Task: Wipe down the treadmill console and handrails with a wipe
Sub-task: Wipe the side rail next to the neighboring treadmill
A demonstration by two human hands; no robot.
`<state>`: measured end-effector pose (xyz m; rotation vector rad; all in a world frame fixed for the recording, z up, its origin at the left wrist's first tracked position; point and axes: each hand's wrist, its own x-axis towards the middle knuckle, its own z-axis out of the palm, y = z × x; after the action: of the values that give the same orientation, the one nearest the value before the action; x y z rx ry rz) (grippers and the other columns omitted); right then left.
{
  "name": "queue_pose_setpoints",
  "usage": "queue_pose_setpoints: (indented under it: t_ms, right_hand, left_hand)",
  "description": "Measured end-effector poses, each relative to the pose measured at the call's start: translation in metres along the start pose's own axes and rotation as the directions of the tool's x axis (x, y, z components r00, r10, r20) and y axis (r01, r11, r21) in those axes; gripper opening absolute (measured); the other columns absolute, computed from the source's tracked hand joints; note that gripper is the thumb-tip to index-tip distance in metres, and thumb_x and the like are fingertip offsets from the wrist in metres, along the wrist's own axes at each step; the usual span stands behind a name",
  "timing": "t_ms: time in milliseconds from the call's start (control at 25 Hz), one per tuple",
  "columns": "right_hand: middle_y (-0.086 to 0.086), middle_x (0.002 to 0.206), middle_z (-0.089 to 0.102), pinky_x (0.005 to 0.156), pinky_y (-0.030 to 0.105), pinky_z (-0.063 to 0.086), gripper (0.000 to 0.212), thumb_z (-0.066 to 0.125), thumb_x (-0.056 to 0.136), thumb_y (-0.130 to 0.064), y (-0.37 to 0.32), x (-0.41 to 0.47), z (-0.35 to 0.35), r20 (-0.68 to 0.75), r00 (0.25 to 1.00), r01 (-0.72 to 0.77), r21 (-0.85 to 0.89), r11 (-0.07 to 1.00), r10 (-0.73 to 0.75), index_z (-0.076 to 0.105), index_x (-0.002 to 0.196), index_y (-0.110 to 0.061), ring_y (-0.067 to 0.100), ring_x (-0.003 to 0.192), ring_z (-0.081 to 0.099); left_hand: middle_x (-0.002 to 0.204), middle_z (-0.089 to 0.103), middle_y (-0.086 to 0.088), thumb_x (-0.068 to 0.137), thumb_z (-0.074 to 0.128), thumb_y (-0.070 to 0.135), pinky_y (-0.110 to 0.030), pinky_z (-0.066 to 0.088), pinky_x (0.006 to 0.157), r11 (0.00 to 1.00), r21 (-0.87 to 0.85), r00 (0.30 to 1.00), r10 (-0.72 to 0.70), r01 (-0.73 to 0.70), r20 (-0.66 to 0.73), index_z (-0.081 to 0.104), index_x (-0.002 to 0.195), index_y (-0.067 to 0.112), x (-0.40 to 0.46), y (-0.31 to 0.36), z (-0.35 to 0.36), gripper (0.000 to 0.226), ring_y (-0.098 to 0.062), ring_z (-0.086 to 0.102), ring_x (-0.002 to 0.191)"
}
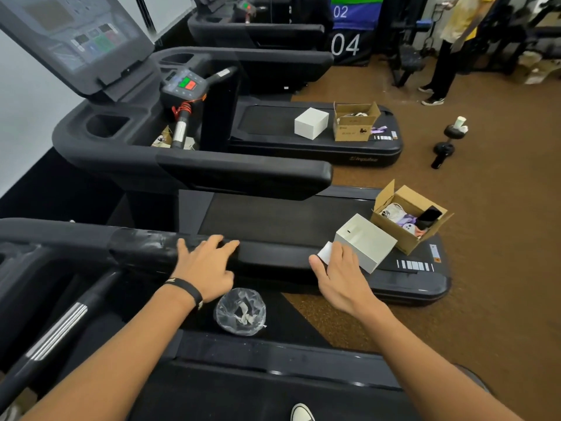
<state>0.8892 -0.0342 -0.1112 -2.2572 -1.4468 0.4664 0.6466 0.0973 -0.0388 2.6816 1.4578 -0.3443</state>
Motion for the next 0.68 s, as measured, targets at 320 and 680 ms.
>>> queue_pose_setpoints:
  t_ms: [320,680]
  right_hand:
    - [0.023,0.161,-0.022,0.124,0.043,-0.009,0.089,0.007,0.100,-0.066,-0.023,-0.063,0.025,-0.042,0.999,0.012,-0.126,0.992,-0.018,-0.012,0.154,0.001,0.036,0.150,-0.022]
    - [0.016,0.104,0.055,0.094,0.046,0.038,0.032,0.030,0.105,-0.027,-0.007,0.016,-0.020,0.118,0.992,-0.074,0.196,0.978,0.052,0.051,0.095,-0.005,0.037,0.104,0.047]
  left_hand:
    - [0.154,0.026,-0.002,0.088,0.048,0.029,-0.045,0.029,0.113,0.972,-0.075,0.975,0.222,-0.220,0.010,0.026,0.150,0.035,0.014,0.063,0.010,0.067,-0.031,0.022,0.140]
    - [0.144,0.042,0.003,0.096,0.052,0.037,-0.046,0.047,0.097,0.976,-0.033,0.976,0.212,-0.214,-0.042,0.035,0.146,0.034,0.030,0.057,0.011,0.053,-0.025,0.044,0.128]
